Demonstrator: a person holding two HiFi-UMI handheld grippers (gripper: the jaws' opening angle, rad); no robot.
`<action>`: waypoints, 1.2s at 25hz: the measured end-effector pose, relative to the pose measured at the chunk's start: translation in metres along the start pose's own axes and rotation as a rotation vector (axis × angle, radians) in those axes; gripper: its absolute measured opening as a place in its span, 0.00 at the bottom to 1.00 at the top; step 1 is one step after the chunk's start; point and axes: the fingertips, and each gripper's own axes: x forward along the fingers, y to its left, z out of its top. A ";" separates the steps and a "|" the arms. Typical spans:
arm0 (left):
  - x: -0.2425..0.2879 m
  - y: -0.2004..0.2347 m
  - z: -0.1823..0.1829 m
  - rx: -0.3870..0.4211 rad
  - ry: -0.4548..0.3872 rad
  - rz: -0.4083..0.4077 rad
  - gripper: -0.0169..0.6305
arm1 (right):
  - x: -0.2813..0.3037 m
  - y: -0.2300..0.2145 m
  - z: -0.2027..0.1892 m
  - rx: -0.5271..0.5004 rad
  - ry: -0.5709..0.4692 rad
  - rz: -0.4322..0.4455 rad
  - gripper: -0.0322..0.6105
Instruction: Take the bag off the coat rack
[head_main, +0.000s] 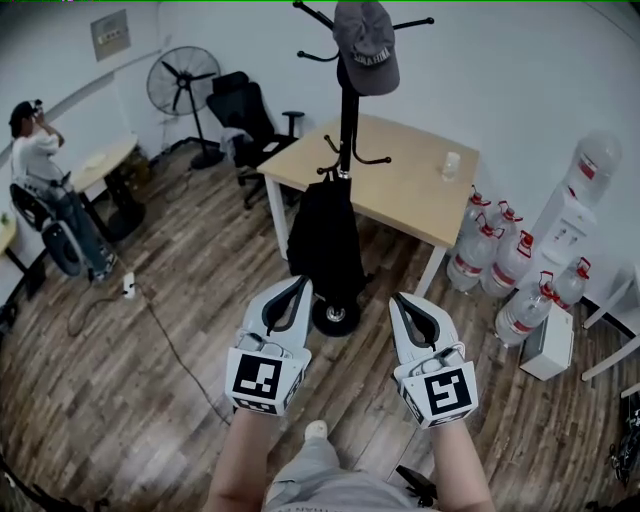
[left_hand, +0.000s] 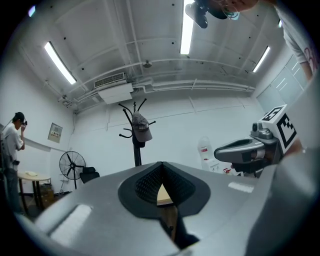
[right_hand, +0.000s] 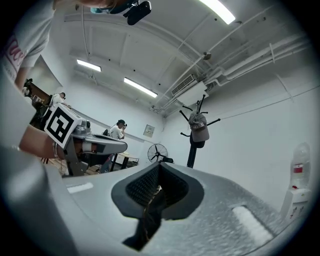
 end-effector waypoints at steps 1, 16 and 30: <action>0.010 0.008 -0.003 0.000 -0.001 -0.002 0.05 | 0.012 -0.004 -0.002 -0.003 0.003 -0.002 0.05; 0.113 0.112 -0.055 -0.034 0.010 -0.054 0.05 | 0.146 -0.038 -0.040 0.001 0.055 -0.080 0.05; 0.158 0.146 -0.094 -0.053 0.051 -0.065 0.05 | 0.203 -0.061 -0.076 0.058 0.085 -0.103 0.05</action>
